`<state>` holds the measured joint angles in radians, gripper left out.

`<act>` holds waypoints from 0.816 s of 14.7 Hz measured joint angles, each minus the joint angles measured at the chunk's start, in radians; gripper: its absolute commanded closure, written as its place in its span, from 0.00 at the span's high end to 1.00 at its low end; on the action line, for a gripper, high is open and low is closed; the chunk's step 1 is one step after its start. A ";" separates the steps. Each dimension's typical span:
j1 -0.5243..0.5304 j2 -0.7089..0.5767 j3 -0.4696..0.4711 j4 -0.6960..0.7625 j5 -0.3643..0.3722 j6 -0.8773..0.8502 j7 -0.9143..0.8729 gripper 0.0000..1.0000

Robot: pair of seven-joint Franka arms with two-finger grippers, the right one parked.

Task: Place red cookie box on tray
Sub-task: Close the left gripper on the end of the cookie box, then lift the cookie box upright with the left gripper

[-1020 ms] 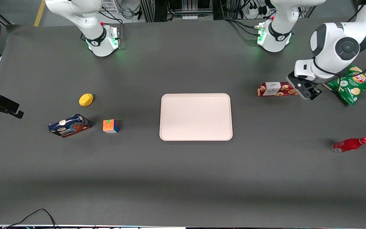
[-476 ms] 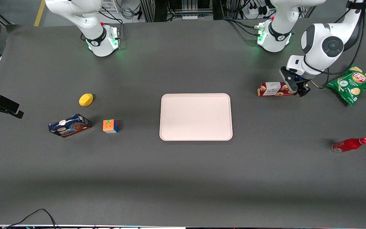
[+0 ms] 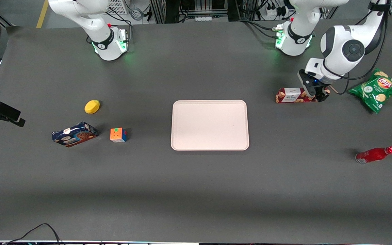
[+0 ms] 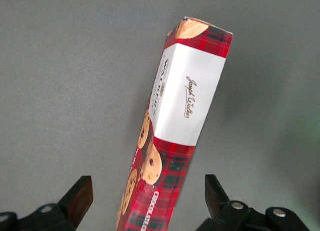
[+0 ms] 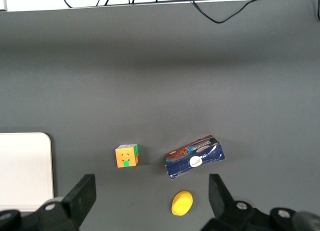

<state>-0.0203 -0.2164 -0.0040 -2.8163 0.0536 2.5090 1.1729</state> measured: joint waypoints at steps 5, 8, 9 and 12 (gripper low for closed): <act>-0.017 0.081 -0.002 -0.017 -0.001 0.102 0.007 1.00; -0.030 0.092 -0.002 -0.017 -0.001 0.104 0.010 0.95; -0.034 0.094 -0.002 -0.017 -0.001 0.104 0.014 0.92; -0.037 0.104 -0.002 -0.017 -0.002 0.106 0.032 0.85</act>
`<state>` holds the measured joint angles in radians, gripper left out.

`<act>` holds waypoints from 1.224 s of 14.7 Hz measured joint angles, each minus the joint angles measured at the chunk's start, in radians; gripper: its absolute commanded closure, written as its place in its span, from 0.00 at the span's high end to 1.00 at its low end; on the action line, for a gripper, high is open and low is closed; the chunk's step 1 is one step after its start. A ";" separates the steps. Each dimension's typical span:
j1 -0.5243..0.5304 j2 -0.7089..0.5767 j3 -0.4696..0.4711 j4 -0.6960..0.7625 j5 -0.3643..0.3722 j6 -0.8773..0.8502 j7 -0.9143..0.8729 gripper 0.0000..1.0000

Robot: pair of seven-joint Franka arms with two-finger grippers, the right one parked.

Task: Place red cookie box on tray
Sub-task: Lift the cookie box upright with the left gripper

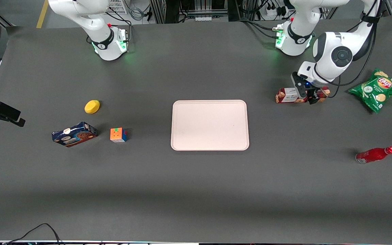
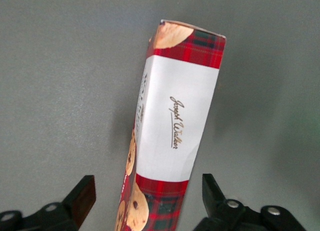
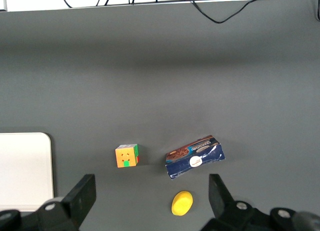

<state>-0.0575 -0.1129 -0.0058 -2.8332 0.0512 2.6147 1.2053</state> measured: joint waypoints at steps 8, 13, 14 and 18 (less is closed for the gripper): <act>0.000 0.068 0.001 -0.002 -0.003 0.076 0.057 0.39; 0.001 0.068 0.005 0.000 -0.005 0.080 0.059 0.23; 0.001 0.068 0.006 0.000 -0.011 0.080 0.059 0.23; 0.003 0.067 0.008 0.011 -0.084 0.080 0.061 0.23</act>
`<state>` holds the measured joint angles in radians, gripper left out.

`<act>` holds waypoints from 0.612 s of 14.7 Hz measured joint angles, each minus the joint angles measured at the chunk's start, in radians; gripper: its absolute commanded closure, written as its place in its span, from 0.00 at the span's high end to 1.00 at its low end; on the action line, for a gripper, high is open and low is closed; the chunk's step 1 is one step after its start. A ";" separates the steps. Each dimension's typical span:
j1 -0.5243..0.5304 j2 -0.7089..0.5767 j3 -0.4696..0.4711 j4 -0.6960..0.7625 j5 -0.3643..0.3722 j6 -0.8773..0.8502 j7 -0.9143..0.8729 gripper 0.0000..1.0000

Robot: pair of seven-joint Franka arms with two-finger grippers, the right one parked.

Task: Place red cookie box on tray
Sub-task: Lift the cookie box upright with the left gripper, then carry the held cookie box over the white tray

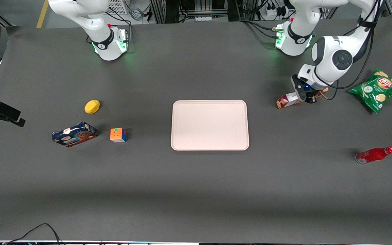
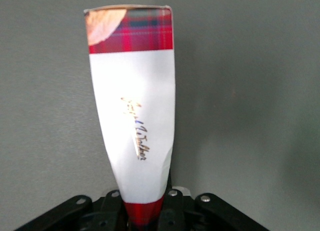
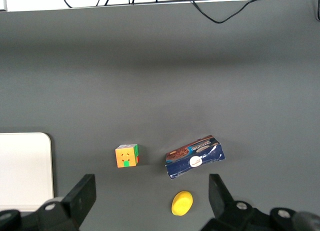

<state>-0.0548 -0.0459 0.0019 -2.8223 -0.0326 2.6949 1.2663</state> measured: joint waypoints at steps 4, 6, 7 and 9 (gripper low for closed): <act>0.000 -0.003 -0.008 0.077 -0.130 -0.070 -0.002 0.18; -0.001 -0.012 -0.024 0.154 -0.159 -0.156 -0.063 0.16; -0.001 -0.016 -0.039 0.199 -0.161 -0.197 -0.125 0.16; -0.002 -0.020 -0.085 0.292 -0.164 -0.261 -0.280 0.13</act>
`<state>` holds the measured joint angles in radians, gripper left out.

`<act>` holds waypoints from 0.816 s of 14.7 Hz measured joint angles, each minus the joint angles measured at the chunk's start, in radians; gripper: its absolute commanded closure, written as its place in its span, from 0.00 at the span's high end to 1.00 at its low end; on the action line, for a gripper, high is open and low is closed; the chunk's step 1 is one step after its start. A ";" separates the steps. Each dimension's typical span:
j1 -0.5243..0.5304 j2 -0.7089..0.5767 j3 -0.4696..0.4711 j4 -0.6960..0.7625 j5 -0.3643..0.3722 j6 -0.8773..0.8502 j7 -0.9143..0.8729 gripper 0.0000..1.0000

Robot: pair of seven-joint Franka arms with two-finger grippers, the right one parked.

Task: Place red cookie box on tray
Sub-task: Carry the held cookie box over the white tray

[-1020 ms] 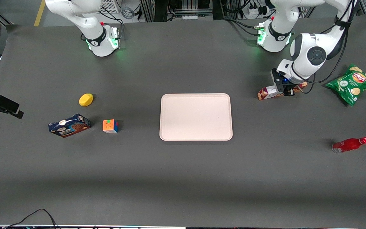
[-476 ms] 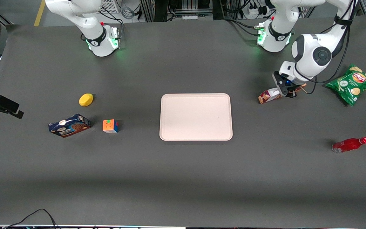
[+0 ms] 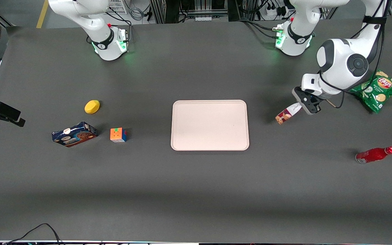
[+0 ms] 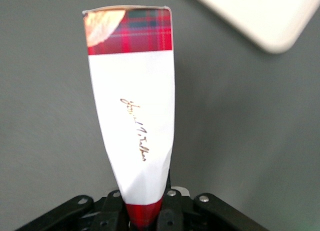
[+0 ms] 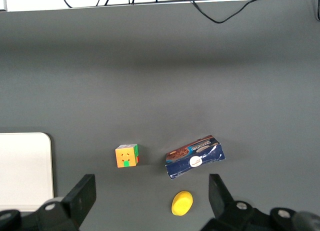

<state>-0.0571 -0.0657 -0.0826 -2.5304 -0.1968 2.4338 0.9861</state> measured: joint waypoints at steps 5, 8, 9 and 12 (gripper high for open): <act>-0.006 0.021 -0.134 0.193 -0.006 -0.095 -0.460 0.10; -0.008 0.071 -0.216 0.300 -0.007 -0.129 -0.716 0.11; -0.010 0.095 -0.250 0.329 -0.007 -0.129 -0.796 0.11; -0.015 0.181 -0.339 0.373 -0.005 -0.085 -0.992 0.11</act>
<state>-0.0726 0.1152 -0.4211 -2.1575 -0.2021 2.3491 -0.0061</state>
